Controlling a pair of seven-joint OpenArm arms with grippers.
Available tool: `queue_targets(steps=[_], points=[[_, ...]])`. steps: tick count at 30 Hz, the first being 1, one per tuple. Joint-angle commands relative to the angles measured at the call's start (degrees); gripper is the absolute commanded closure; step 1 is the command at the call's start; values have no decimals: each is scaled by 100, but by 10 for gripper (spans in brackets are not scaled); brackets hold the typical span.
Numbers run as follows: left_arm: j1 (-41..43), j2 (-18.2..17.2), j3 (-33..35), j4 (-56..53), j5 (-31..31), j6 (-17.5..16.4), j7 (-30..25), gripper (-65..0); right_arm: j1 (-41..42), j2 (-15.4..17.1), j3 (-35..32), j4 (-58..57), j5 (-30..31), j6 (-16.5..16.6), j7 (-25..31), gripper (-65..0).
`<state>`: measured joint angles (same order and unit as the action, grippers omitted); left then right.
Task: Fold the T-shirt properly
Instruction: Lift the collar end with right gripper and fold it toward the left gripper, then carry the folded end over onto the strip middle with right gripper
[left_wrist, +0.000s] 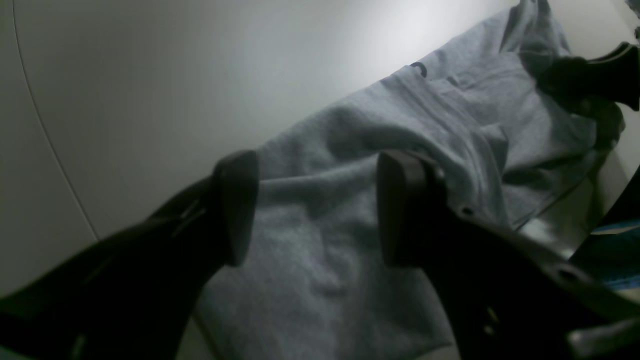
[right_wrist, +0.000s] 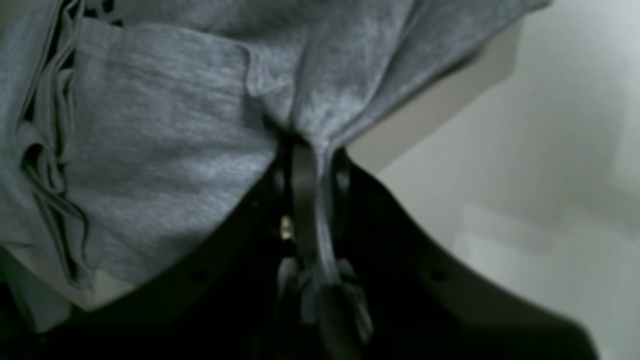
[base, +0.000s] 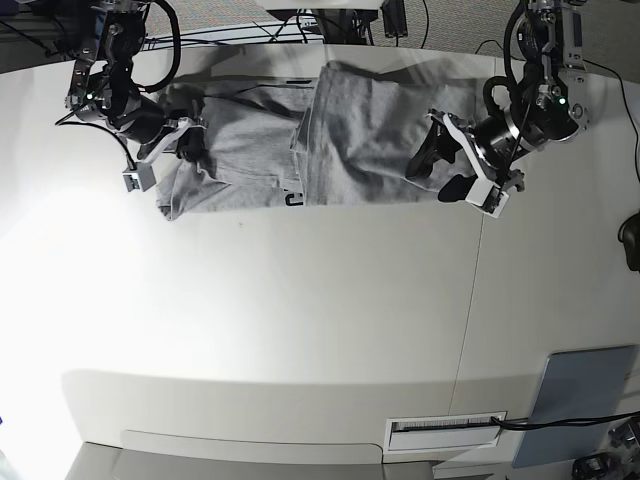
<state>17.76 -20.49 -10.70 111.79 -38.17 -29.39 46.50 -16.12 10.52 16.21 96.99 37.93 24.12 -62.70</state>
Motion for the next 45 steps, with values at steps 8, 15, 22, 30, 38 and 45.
queue_targets(steps=[8, 15, 22, 30, 38, 45], points=[[195, -46, -37, 94, -81, -4, -142, -375, -7, 951, 42, 59, -195, -164, 13, 0], [258, -46, -35, 94, 219, 0, -144, -375, -24, 1121, 109, 1054, -197, -304, -348, 0], [258, -46, -37, 94, 221, 2, -146, -375, -151, 673, 9, 2297, -197, -428, -496, 0], [262, -46, -37, 44, 501, 2, -146, -375, -212, -155, -1325, 2673, -584, -476, -350, 0], [363, -46, -35, -411, 715, -52, -155, -375, -101, -907, -3099, 2677, -1681, -866, 9, 0], [382, -48, -33, -1237, 715, -343, -549, -375, -33, -1488, -4054, 2675, -2374, -1032, 199, 0]])
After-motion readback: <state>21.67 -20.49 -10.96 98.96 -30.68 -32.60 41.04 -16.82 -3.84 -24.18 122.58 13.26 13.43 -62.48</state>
